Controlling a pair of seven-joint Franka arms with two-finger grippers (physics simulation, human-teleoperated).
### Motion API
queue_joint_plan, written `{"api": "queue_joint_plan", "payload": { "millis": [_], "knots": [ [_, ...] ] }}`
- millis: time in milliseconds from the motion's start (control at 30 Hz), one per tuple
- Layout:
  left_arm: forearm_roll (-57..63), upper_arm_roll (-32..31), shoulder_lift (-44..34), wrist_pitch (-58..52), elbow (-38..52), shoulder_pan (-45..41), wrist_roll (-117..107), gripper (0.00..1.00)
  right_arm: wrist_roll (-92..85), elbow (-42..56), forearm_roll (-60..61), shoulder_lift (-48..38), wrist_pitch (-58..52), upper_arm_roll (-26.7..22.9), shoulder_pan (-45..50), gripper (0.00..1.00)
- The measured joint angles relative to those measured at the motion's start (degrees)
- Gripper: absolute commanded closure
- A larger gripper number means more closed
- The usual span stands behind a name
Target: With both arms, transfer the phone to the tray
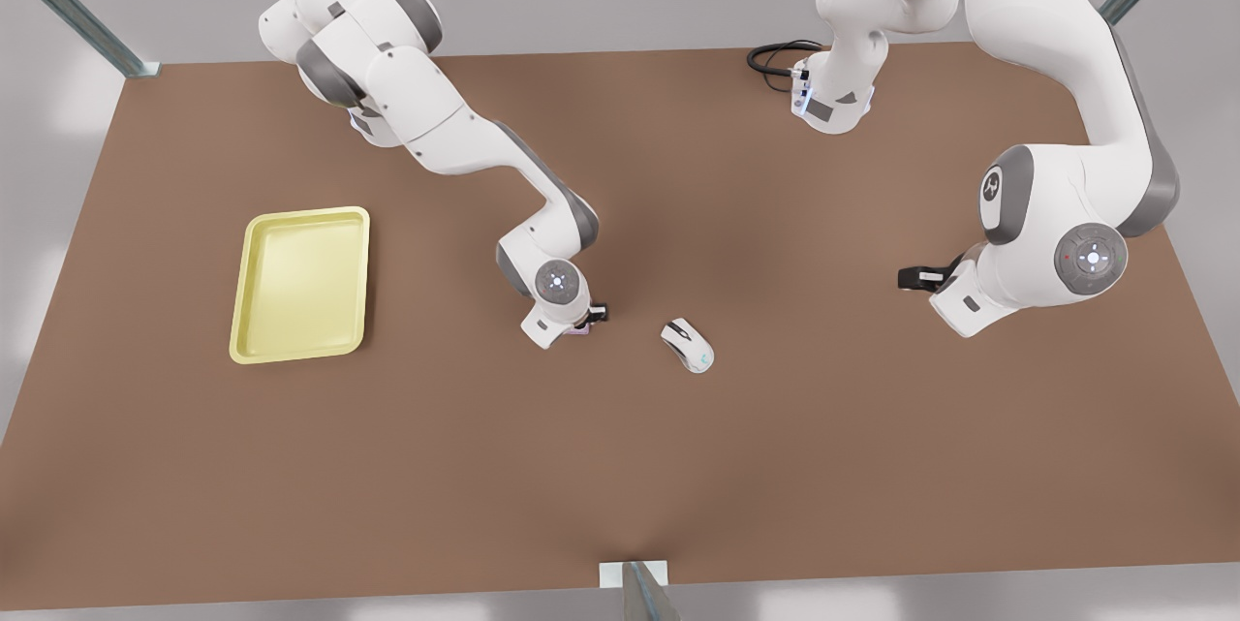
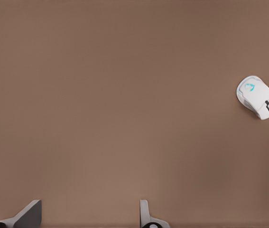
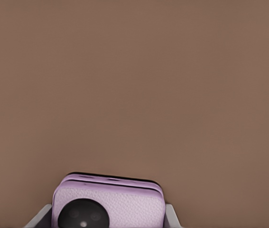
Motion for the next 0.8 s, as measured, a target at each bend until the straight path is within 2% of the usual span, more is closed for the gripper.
{"api": "queue_joint_plan", "payload": {
  "millis": [400,433,467,633,800],
  "knots": [
    [0.01,-0.02,0.09,0.02,0.0,0.0,0.77,0.0,-0.68,2.33,0.11,-1.76,-1.38,-0.13,-0.82,0.17],
    [0.01,-0.01,0.09,0.02,0.0,0.0,0.81,0.0,-0.91,2.49,0.14,-2.99,-2.25,-0.23,-1.6,0.21],
    [0.0,-0.05,0.07,0.02,0.0,0.01,0.85,0.0,-1.22,2.57,0.17,-4.51,-3.51,-0.3,-2.48,0.21],
    [-0.01,-0.07,0.01,0.01,0.0,0.0,1.04,0.0,-5.44,-2.92,0.15,-13.46,-9.98,-0.43,-14.26,0.21],
    [-0.1,-0.16,-0.14,-0.02,0.37,0.03,1.15,0.0,-14.59,-18.02,-1.54,-26.23,-14.46,-0.56,-33.37,0.2]
  ]
}}
